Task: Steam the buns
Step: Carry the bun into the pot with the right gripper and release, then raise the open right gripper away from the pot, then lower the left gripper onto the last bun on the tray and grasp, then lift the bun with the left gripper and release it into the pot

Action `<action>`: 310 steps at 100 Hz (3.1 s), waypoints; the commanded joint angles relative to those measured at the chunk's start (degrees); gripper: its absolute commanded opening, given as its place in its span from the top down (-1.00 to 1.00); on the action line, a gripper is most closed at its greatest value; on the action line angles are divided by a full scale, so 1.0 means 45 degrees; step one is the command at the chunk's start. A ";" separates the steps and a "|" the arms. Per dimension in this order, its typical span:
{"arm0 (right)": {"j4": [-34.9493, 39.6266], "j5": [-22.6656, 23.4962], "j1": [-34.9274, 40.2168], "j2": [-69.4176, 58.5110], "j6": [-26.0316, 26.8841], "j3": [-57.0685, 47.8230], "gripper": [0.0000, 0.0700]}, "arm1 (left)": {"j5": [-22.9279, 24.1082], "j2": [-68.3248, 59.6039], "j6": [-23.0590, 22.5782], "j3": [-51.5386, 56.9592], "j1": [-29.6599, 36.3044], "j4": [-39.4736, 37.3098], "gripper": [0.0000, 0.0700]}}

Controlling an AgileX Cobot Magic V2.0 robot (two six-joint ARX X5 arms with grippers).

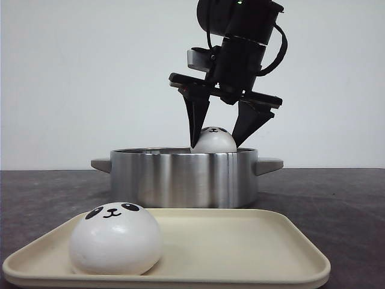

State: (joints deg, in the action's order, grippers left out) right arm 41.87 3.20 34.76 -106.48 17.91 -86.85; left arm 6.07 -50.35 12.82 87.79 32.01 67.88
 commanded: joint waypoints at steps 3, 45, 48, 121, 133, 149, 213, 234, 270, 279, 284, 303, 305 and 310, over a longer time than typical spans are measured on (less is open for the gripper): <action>0.0019 -0.0044 0.0068 -0.0248 -0.0117 -0.0204 -0.57 | 0.0039 -0.0189 -0.0034 0.0194 0.0058 -0.0019 -0.70; 0.0544 0.0010 0.0053 -0.0063 -0.0117 -0.0777 0.38 | 0.0029 -0.0379 -0.0019 -0.0296 0.0058 0.0010 -0.69; 0.0733 0.0000 0.0058 0.0058 -0.0121 -0.0947 0.88 | 0.0019 -0.0379 -0.0010 -0.0520 0.0058 -0.0010 -0.70; -0.0005 -0.3317 0.4459 0.7820 -0.0185 -0.1345 0.95 | -0.3419 -0.3779 0.2399 -0.7674 0.2603 -0.4867 -0.71; 0.0087 -0.3619 0.4507 0.8155 -0.0175 -0.1345 0.95 | -0.3415 -0.5299 0.2404 -0.7674 0.3157 -0.5328 -0.71; 0.0418 -0.3784 0.4507 0.8306 -0.0165 -0.1345 0.95 | -0.3405 -0.7014 0.2390 -0.7674 0.3381 -0.5479 -0.71; 0.0709 -0.3823 0.4507 0.8301 -0.0117 -0.1345 0.95 | -0.3313 -0.8937 0.2744 -0.7669 0.3400 -0.7116 -0.13; 0.0763 -0.3823 0.4507 0.8301 -0.0117 -0.1345 0.95 | -0.3269 -0.8937 0.1865 -0.7665 0.3405 -0.7038 0.98; 0.0889 -0.3823 0.4507 0.8301 -0.0078 -0.1345 0.95 | -0.3337 -0.7033 0.0607 -0.5144 0.3415 -0.6232 0.98; 0.0811 -0.3823 0.4507 0.8301 -0.0078 -0.1345 0.95 | -0.3259 -0.6985 0.0233 -0.4031 0.3201 -0.6251 0.98; 0.0767 -0.3823 0.4507 0.8301 -0.0078 -0.1345 0.95 | -0.3254 -0.7028 -0.0049 -0.3502 0.3045 -0.6368 0.98; 0.0704 -0.3823 0.4507 0.8301 -0.0083 -0.1345 0.95 | -0.2919 -0.7422 -0.0311 -0.2735 0.2438 -0.7752 0.98; 0.0699 -0.3823 0.4507 0.8301 -0.0083 -0.1345 0.95 | -0.2924 -0.7504 -0.0330 -0.2735 0.2346 -0.7927 0.98; 0.0699 -0.3823 0.4507 0.8301 -0.0083 -0.1345 0.95 | -0.2924 -0.7776 -0.0374 -0.2735 0.2157 -0.8306 0.98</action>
State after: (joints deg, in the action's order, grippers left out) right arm 45.65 -13.74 54.37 -68.71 17.78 -91.90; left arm -7.31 -82.91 12.53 74.43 42.15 32.23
